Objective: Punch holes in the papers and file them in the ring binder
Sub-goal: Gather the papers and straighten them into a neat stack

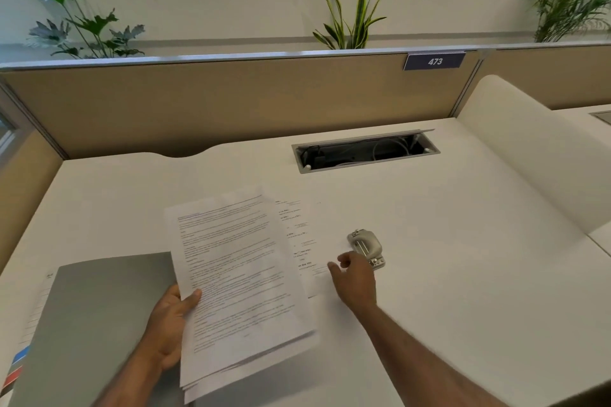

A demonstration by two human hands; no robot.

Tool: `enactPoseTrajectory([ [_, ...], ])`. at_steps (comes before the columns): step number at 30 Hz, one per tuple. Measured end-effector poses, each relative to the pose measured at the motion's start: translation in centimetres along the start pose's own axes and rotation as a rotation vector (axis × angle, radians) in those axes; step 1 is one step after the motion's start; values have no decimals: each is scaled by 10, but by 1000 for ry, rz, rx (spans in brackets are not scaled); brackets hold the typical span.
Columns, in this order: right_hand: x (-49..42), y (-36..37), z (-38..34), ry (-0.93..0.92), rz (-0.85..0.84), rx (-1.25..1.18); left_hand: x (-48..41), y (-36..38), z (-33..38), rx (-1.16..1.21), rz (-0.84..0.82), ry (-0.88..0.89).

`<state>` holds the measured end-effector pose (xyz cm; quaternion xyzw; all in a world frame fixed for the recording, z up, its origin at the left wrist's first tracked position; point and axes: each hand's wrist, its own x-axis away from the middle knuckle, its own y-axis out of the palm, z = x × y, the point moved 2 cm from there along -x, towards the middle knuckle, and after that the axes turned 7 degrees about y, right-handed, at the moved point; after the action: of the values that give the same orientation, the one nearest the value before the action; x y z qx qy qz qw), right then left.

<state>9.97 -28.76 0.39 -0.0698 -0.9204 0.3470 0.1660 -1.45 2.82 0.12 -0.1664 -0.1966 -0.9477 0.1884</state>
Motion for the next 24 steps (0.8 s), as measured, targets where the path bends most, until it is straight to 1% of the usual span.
enactPoseTrajectory([
  [3, -6, 10, 3, -145, 2, 265, -4, -7, 8, 75, -13, -16],
  [6, -4, 21, 1, -267, -86, 460, -3, -13, 13, 160, -47, -43],
  [8, 4, 28, 2, -302, -108, 518, -4, -17, 17, 206, -63, -55],
  [13, 29, 42, 15, -365, -143, 560, -5, -25, 24, 321, -71, -71],
  [16, 34, 41, 15, -347, -151, 525, -5, -28, 27, 375, -57, -69],
  [20, 19, 30, -2, -241, 18, 375, -4, -28, 26, 428, -47, -79],
  [22, 7, 28, -13, -151, 11, 398, -3, -26, 25, 443, -56, -83],
  [24, -1, 29, -22, -68, -49, 453, -2, -25, 24, 445, -74, -88],
])
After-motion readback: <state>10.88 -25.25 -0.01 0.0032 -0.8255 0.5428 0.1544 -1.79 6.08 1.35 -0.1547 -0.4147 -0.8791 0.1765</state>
